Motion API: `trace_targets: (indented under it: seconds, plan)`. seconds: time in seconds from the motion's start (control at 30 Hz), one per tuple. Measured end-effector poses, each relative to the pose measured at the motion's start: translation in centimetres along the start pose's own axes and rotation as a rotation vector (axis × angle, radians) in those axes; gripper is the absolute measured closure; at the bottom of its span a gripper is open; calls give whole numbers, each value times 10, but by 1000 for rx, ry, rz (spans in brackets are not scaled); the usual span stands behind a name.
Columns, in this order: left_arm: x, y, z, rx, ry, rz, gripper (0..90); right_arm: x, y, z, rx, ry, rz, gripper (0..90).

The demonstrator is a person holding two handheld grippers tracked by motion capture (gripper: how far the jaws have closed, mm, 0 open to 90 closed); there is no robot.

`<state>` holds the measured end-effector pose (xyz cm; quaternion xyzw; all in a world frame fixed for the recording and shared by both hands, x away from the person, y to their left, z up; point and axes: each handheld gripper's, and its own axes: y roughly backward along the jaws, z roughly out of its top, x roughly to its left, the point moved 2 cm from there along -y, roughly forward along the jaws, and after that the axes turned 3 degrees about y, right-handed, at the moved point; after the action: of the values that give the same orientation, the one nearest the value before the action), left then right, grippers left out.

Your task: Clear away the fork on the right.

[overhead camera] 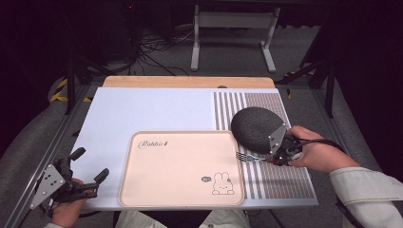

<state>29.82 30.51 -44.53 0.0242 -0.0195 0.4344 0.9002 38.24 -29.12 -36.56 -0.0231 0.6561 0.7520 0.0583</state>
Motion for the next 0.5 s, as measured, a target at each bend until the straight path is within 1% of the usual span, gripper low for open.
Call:
trace_targets:
  seconds: [0.03, 0.07, 0.1, 0.13, 0.2, 0.23, 0.27, 0.3, 0.37, 0.4, 0.43, 0.47, 0.5]
  plan:
    - [0, 0, 0, 0, -1, -5, 0, 0, 1, 1, -4, -7, 5, 781]
    - [0, 0, 0, 0, 0, -4, 0, -1, 3, 3, -9, -5, -8, 781]
    - [0, 0, 0, 0, 0, -4, 0, -1, 4, 5, -11, -17, -5, 781]
    - [0, 0, 0, 0, 0, 1, 0, -1, 5, 6, -20, -18, 1, 781]
    - [0, 0, 0, 1, -1, 0, 0, -1, 7, 9, -34, -30, -1, 781]
    - [0, 0, 0, 0, -1, 0, 0, -1, 9, 11, -36, -28, -3, 781]
    - [0, -1, 0, -1, -1, 0, 0, -1, 10, 12, -41, -38, -12, 781]
    - [0, -1, 0, -1, 0, 0, 0, -1, 10, 14, -57, -49, 0, 781]
    - [0, -1, 0, -1, 1, 0, 0, -1, 11, 18, -72, -57, -1, 781]
    - [0, -1, 0, -1, 1, 0, 0, 0, 12, 19, -73, -81, 3, 780]
    - [0, -1, 0, -1, 1, 0, 0, 0, 13, 21, -86, -98, -2, 781]
    - [0, -1, 0, -1, 1, 1, 0, 1, 13, 23, -91, -112, 7, 780]
    - [0, -1, 0, -1, 1, 0, 0, 1, 14, 25, -99, -131, 6, 780]
